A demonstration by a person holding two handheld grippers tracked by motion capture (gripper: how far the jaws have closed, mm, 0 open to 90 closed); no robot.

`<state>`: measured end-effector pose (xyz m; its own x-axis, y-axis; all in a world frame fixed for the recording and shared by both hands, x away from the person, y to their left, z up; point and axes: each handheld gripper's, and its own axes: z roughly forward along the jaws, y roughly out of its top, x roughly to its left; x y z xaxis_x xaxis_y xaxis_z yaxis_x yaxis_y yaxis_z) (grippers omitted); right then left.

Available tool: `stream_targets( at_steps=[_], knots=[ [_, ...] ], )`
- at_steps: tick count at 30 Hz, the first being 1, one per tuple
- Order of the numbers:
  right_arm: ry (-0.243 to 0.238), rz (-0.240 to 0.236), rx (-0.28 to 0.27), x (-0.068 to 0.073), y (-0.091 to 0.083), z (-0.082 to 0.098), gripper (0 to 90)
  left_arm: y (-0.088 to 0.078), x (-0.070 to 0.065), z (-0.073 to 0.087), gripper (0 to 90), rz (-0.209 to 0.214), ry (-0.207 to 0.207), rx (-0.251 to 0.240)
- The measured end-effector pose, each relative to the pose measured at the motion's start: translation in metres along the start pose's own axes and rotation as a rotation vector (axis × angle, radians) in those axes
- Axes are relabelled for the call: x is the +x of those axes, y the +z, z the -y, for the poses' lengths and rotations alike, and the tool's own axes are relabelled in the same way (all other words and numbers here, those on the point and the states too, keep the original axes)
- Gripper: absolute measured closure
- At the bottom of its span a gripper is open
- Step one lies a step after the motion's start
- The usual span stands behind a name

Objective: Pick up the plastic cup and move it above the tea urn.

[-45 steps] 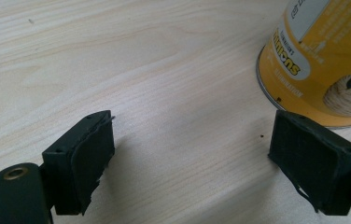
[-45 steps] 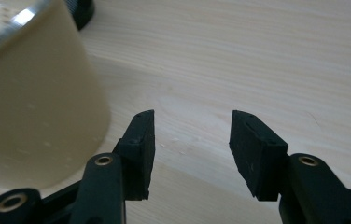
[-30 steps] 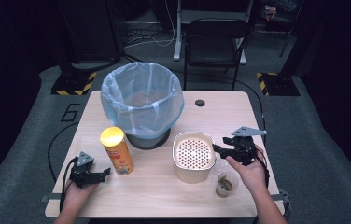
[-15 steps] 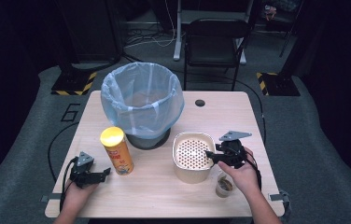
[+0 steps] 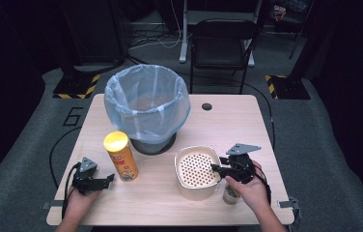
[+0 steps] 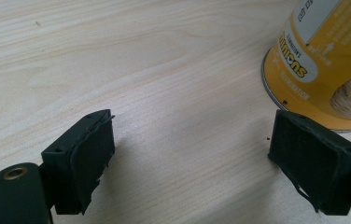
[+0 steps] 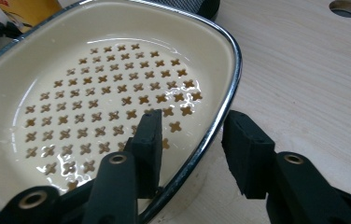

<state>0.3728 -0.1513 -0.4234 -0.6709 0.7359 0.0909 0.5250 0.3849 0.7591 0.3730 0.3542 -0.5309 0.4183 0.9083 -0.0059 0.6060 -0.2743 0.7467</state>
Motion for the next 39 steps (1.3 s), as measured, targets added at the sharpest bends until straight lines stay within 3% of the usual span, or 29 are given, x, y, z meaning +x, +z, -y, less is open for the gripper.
stream_targets(
  at_steps=[1,7,11,14,16,20,34,39],
  knots=[
    [0.008,-0.01,-0.02,0.001,-0.005,-0.001,51.6,0.0,0.0,0.0,13.8,0.0,0.0,0.0],
    [0.012,0.024,-0.064,0.002,-0.022,0.0,43.9,0.0,0.0,0.0,13.8,0.001,0.0,0.0],
    [0.029,0.082,-0.073,0.003,-0.039,0.012,34.1,0.0,0.0,0.0,13.8,0.0,-0.001,-0.001],
    [0.049,0.08,-0.1,0.004,-0.044,0.019,32.3,0.0,0.0,0.0,13.8,0.0,-0.001,0.0],
    [0.036,0.125,-0.092,0.007,-0.049,0.028,29.9,0.0,0.0,0.0,13.8,0.0,-0.001,-0.001],
    [0.048,0.141,-0.094,0.009,-0.054,0.037,27.0,0.0,0.0,0.0,13.8,0.0,0.0,0.0],
    [0.045,0.164,-0.04,0.022,-0.036,0.068,17.5,0.0,0.0,0.0,13.7,0.001,-0.001,0.0],
    [0.027,0.199,-0.029,0.026,-0.032,0.073,17.8,0.0,0.0,0.0,13.7,0.001,0.0,0.001]
  ],
)
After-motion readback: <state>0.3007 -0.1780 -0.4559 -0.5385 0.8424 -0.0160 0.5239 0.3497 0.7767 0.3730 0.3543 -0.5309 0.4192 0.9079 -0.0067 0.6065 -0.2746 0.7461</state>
